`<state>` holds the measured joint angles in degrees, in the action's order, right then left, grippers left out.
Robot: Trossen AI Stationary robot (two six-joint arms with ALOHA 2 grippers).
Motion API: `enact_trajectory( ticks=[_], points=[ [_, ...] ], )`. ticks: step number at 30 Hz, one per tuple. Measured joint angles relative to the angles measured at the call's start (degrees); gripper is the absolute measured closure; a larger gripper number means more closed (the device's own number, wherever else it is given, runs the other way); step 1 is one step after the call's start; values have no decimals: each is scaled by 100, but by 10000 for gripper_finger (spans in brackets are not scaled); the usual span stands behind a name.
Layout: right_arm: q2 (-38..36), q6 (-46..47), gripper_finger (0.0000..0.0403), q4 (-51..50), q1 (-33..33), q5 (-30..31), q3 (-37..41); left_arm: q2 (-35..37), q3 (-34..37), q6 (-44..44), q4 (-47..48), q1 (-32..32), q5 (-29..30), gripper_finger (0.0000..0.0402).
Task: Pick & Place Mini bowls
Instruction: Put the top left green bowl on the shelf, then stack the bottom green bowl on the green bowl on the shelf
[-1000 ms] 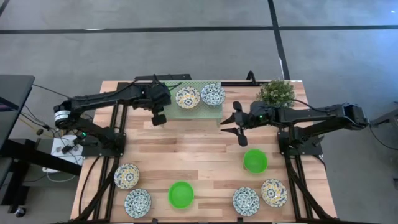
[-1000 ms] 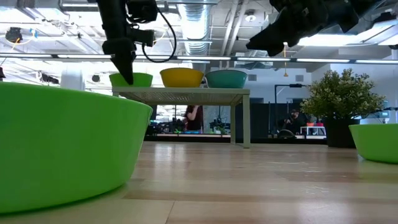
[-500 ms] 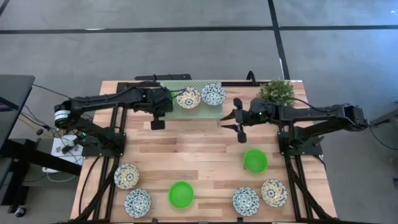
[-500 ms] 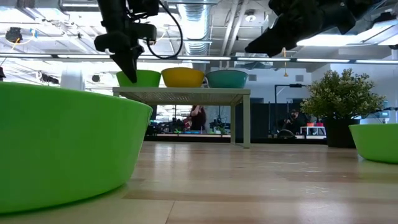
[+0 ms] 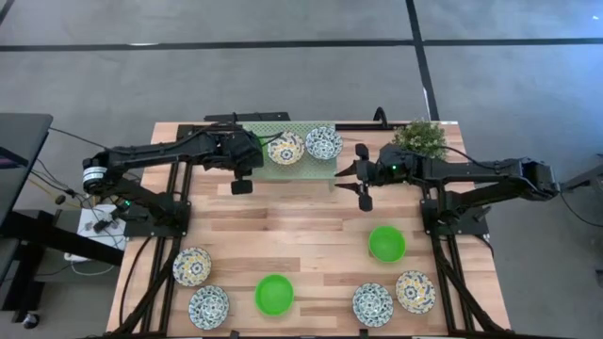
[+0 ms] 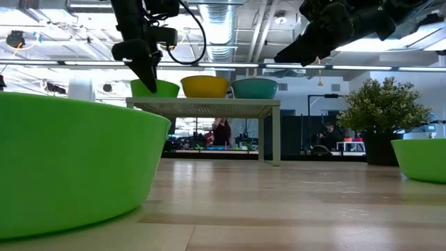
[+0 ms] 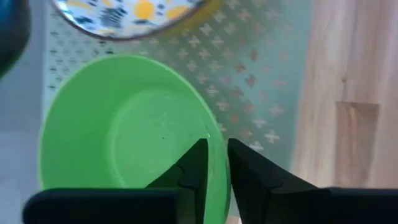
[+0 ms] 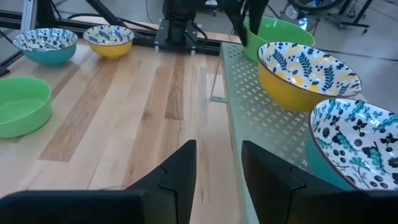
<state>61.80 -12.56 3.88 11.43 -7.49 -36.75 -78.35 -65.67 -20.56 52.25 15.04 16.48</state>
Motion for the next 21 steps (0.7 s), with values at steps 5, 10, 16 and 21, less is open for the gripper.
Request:
enact_trajectory(
  ticks=[5,10,16,21],
  points=[
    [0,0,280,0,-1,0,0,0,0,4,-363,-22,101,317],
    [0,0,280,0,-3,0,0,0,0,489,-394,-127,107,303],
    [0,0,280,-1,-4,0,0,13,0,632,-427,-504,398,284],
    [0,2,280,-2,-5,0,0,222,0,629,-448,-845,1076,267]
  ],
)
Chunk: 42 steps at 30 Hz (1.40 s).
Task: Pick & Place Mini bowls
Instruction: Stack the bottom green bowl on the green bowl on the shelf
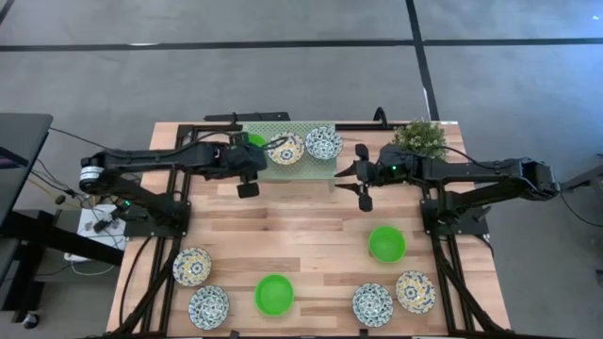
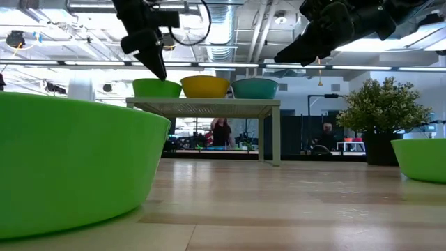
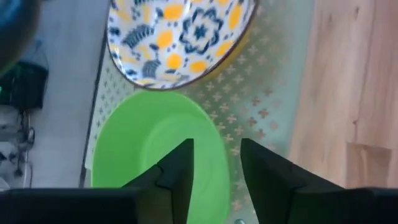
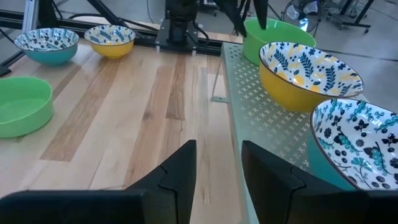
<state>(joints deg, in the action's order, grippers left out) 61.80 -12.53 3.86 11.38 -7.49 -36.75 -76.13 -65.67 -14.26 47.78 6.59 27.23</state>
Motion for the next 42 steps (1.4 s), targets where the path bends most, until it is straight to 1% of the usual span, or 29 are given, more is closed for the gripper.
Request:
enact_trajectory(
  ticks=[4,7,8,13,16,22,26,29,32,36,42],
  points=[
    [0,-1,280,0,0,0,0,323,0,101,-31,-282,-1,253],
    [0,-1,280,0,2,0,0,594,0,749,-142,-497,-2,248],
    [0,-2,280,0,4,0,0,673,0,1030,-166,-583,-83,248],
    [0,0,280,2,4,0,0,855,0,2181,-290,-1063,-1116,256],
    [0,1,280,0,0,0,0,797,57,2578,-519,-1452,-1311,263],
    [55,183,280,-26,-55,0,2,612,562,3029,-1346,-2244,-1417,270],
    [148,345,280,-97,-98,-2,8,448,988,3587,-1988,-2702,-1423,270],
    [232,353,280,-121,-129,-4,5,239,1226,4094,-2397,-2981,-1600,270],
    [282,361,280,-103,-129,-8,5,-67,1384,4458,-2805,-3185,-1813,270],
    [359,363,280,-114,-136,-9,3,-562,1388,4700,-3294,-3313,-2077,270],
    [466,362,280,-171,-136,-8,4,-1257,1388,5017,-3529,-3364,-2511,270]
  ],
)
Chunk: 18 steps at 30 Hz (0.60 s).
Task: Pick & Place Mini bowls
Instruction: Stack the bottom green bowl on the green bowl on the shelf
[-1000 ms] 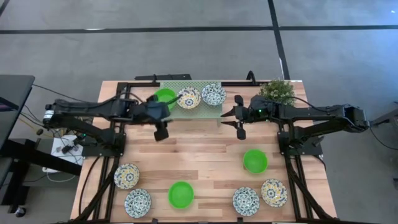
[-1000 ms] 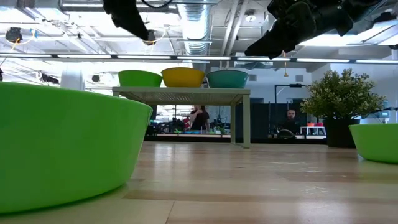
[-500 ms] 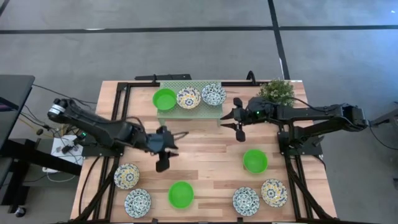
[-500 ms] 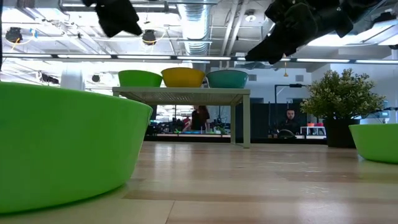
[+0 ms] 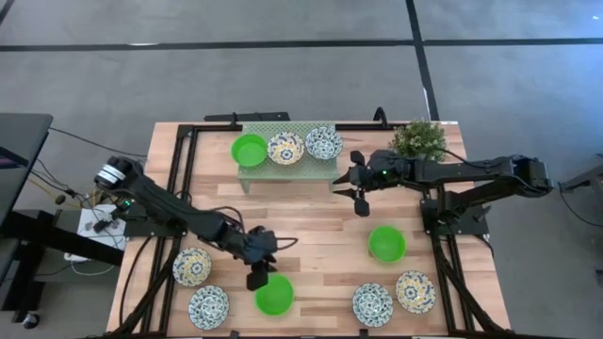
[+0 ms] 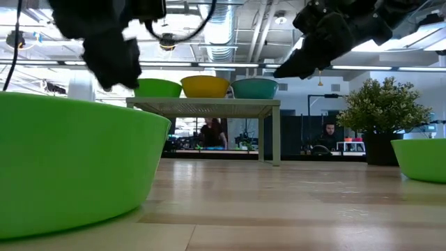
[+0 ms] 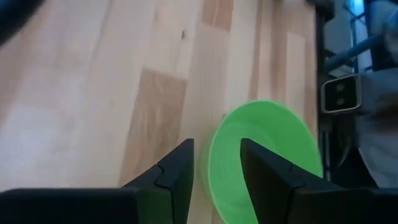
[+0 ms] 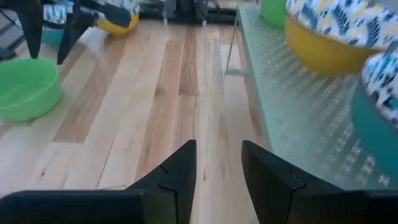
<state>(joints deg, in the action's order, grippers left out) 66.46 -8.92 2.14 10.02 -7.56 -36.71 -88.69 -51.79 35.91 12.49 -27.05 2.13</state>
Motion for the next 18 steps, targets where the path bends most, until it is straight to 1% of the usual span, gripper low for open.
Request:
enact_trajectory(
  ticks=[4,13,18],
  points=[
    [46,0,280,13,0,1,0,-327,0,85,-99,2,-271,270],
    [42,-1,280,21,0,3,0,-711,-4,85,-239,2,-391,270],
    [42,-3,280,21,0,3,0,-786,-4,82,-245,3,-391,270]
  ],
)
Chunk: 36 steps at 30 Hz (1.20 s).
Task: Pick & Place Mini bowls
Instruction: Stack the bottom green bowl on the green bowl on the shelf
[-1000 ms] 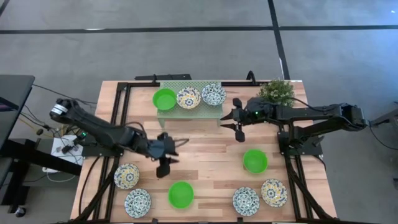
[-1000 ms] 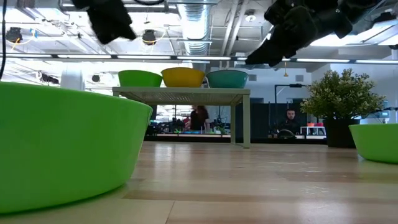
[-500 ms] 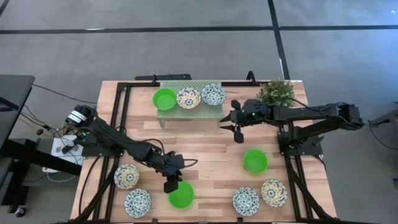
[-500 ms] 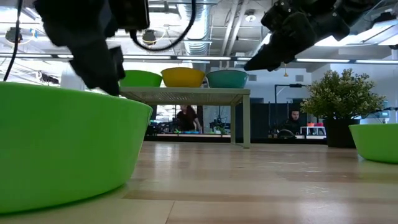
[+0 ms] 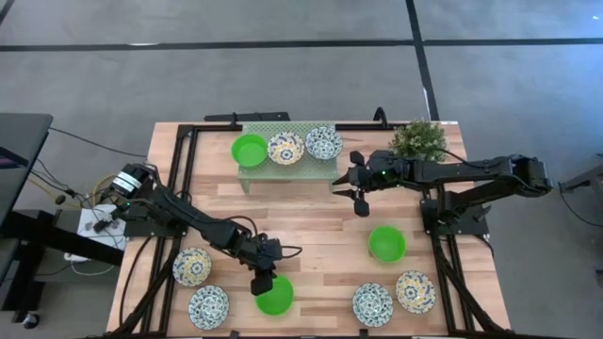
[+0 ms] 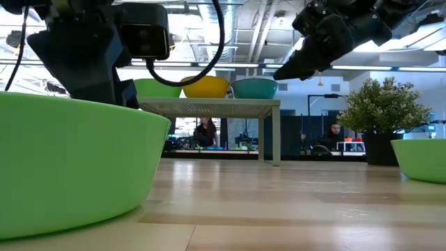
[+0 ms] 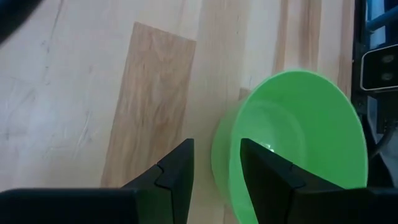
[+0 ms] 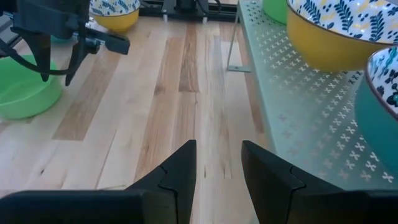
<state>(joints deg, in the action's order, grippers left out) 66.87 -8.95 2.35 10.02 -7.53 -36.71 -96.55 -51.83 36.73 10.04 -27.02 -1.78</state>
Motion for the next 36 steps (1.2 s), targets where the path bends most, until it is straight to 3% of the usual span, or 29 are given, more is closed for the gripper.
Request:
enact_trajectory(
  ticks=[6,16,21,25,31,36],
  points=[
    [0,0,280,-6,0,0,0,-18,-2,-26,-10,-38,-134,285],
    [-2,-2,280,0,-4,0,0,-79,-4,-38,26,-75,-268,391],
    [-2,-2,280,21,-4,0,0,344,-7,-17,140,34,-19,391],
    [-2,-2,280,26,-4,-2,0,1128,-10,190,700,273,581,393],
    [-2,-13,280,114,-4,0,0,2676,-17,253,1364,656,2171,392],
    [-2,-13,280,152,-4,0,-2,3705,-17,81,1704,973,3065,394]
  ],
)
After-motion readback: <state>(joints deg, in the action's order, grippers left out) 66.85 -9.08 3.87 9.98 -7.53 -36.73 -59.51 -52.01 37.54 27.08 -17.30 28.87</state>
